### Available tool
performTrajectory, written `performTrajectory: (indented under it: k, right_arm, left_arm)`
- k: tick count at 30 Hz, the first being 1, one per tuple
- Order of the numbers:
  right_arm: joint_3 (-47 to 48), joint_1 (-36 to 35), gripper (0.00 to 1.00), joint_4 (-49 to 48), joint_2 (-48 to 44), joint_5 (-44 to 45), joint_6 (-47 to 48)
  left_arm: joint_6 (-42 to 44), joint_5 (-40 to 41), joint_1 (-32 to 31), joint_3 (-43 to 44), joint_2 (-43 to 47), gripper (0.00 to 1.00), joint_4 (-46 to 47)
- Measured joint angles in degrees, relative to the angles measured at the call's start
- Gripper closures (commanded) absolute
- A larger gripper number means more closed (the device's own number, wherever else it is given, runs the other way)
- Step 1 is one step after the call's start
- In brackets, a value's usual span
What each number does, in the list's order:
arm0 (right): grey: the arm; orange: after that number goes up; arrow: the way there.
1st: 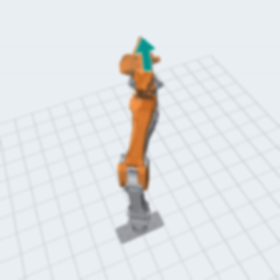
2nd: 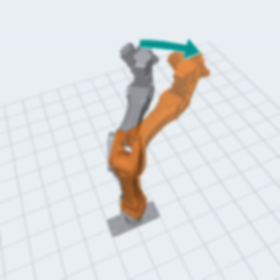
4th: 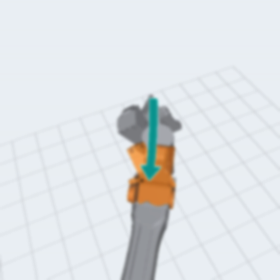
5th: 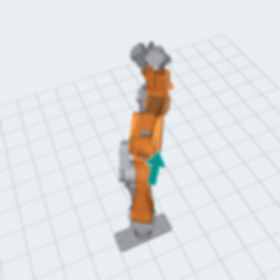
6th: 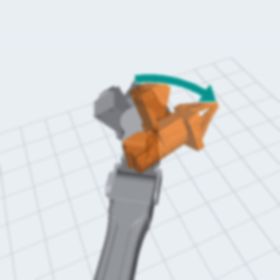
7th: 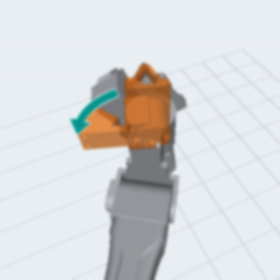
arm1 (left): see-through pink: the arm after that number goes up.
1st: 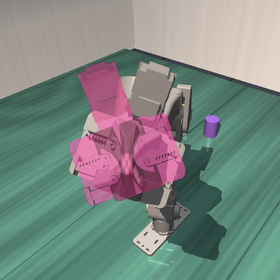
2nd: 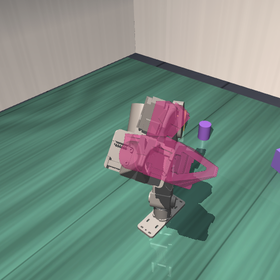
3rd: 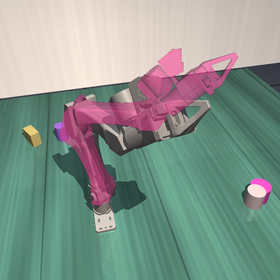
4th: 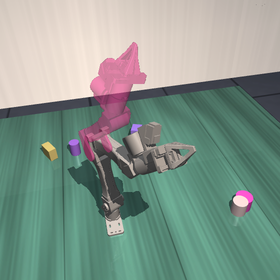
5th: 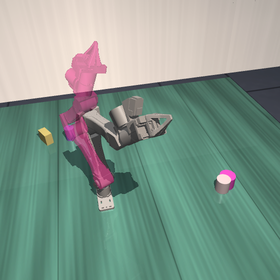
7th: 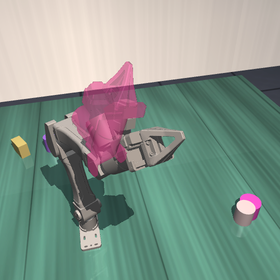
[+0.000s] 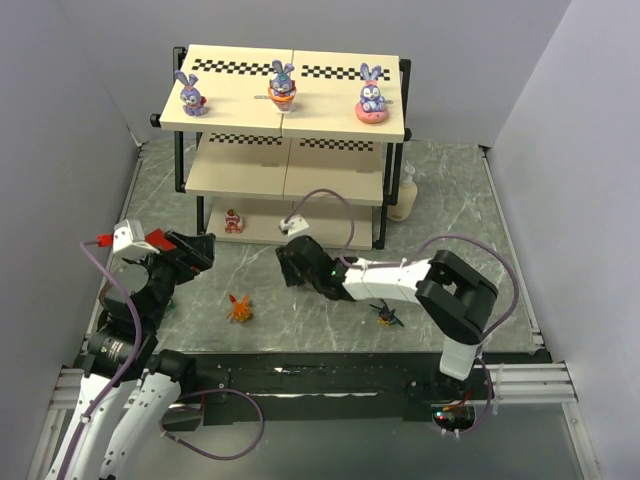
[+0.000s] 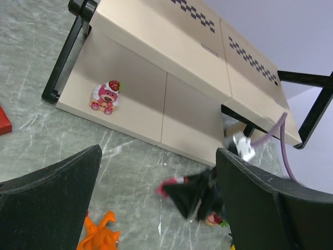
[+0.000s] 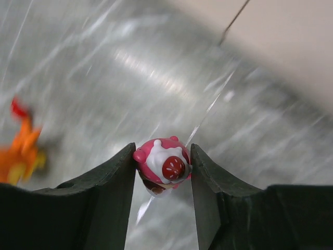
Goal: Place and organize the plastic toys onto the shelf
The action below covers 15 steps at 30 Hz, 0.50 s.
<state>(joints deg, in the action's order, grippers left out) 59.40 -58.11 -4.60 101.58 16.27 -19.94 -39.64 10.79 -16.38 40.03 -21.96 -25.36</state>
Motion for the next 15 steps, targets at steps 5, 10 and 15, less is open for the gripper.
performTrajectory:
  k: [5, 10, 15]
  right_arm:
    - [4.3, 4.3, 0.9, -3.5, 5.2, 2.8, 0.1]
    - [6.0, 4.8, 0.91, -6.4, 7.9, 5.7, 1.0]
    - [6.3, 4.9, 0.91, -10.0, 9.7, 8.3, 2.2]
  left_arm:
    - [0.0, 0.0, 0.0, 0.0, 0.0, 0.04, 0.0]
    - [0.0, 0.0, 0.0, 0.0, 0.0, 0.04, 0.0]
    - [0.0, 0.0, 0.0, 0.0, -0.1, 0.04, 0.0]
